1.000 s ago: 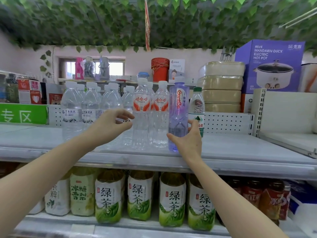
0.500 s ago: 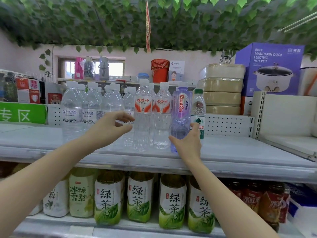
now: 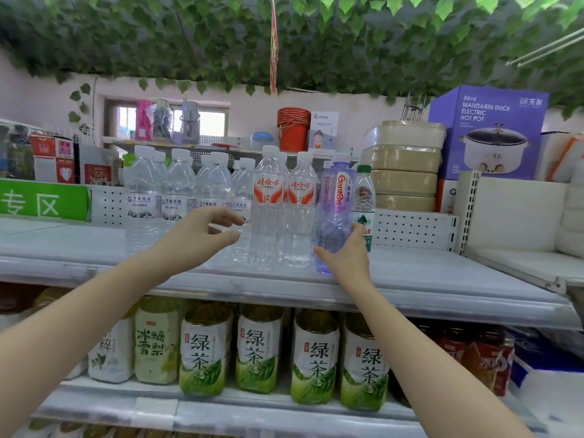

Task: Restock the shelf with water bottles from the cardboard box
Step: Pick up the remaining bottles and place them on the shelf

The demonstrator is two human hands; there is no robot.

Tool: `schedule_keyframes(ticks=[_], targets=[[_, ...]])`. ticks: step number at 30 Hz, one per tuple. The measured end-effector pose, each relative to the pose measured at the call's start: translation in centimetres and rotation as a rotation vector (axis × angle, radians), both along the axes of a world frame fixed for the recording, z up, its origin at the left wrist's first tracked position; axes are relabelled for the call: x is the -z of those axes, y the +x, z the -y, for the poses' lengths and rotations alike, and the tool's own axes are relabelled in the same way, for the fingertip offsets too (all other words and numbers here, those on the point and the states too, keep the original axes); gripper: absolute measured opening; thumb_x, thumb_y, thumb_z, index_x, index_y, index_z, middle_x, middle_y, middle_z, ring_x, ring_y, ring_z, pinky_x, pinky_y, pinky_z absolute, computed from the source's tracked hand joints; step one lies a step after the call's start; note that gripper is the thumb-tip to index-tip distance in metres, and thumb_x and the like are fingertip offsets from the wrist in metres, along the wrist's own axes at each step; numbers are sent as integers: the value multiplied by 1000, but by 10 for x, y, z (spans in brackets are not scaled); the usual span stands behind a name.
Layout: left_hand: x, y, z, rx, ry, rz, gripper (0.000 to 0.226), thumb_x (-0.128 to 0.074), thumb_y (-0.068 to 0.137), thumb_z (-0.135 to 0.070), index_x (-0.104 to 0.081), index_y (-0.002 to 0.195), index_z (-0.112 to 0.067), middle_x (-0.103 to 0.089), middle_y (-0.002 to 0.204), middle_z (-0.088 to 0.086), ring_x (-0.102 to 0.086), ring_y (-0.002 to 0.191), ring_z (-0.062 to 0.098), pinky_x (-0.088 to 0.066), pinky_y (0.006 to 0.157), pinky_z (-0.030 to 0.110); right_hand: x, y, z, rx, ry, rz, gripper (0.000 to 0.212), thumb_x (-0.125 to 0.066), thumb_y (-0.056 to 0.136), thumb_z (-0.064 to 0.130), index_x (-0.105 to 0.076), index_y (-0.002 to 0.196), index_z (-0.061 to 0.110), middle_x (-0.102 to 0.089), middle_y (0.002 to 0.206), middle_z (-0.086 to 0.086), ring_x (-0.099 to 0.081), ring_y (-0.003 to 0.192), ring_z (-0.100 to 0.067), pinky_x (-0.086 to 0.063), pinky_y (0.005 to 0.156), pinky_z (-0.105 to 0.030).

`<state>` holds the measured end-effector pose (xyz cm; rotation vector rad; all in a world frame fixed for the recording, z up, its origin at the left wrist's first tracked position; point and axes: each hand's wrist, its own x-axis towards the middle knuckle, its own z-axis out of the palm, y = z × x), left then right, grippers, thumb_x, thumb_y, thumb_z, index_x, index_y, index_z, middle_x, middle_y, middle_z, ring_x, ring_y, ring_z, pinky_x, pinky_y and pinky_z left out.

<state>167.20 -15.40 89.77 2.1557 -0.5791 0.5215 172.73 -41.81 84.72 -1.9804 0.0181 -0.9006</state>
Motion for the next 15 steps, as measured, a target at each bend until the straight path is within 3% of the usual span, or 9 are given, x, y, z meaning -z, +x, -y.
schedule_keyframes(ticks=[7, 11, 15], targets=[[3, -17, -12, -29, 4, -3, 21, -58, 90, -26, -61, 111, -29, -58, 117, -5, -57, 103, 14, -44, 83, 32, -2, -8, -3, 28, -93, -151, 105, -79, 75, 29, -6, 149, 17, -33, 151, -6, -40, 133, -29, -41, 104, -46], [9, -27, -20, -35, 14, -30, 21, -58, 91, -26, -60, 112, -28, -57, 119, -3, -56, 104, 16, -45, 88, 36, 9, -22, -8, 144, -186, -128, 88, -75, 76, 37, -22, 143, 14, -48, 137, -8, -51, 119, -29, -44, 97, -51], [23, -34, -28, -77, 57, -46, 23, -58, 90, -27, -59, 113, -28, -57, 120, -2, -56, 105, 17, -44, 88, 35, 18, -42, -11, 218, -322, -118, 69, -66, 85, 31, -32, 143, 13, -41, 143, -8, -40, 128, -27, -36, 105, -47]])
